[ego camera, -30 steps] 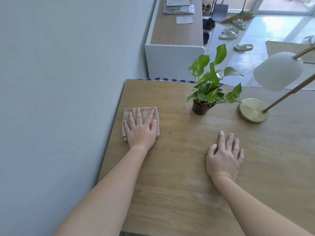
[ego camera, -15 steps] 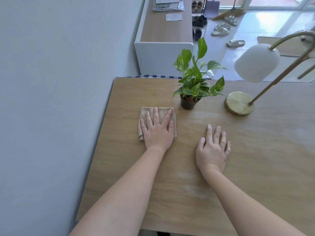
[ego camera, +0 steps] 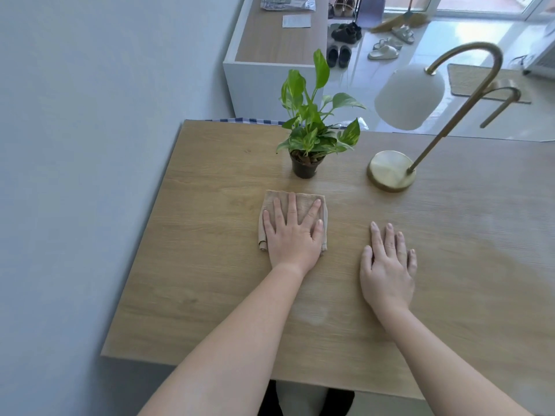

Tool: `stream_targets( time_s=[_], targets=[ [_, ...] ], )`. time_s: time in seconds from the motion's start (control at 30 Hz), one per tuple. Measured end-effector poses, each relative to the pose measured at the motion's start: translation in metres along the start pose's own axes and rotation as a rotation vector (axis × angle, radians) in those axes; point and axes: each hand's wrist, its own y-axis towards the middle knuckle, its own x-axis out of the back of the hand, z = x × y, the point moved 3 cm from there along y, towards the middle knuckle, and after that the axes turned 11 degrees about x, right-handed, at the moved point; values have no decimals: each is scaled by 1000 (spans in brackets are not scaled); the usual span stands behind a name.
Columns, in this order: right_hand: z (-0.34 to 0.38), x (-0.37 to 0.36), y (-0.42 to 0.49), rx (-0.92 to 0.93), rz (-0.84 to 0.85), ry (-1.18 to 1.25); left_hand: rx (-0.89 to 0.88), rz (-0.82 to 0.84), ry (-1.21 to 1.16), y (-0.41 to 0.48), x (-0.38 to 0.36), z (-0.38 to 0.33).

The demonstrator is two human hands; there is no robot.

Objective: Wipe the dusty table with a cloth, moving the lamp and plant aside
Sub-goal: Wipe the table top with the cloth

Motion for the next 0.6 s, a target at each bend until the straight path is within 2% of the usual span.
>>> stream_targets(
  time_s=[0.27,0.6],
  targets=[
    [-20,9,-8,69,-13,25,-12,11,4,-23,-13,-32],
    [-48,7,-26,-31,-50,2,-54,16,-2,-42,-27,-66]
  ],
)
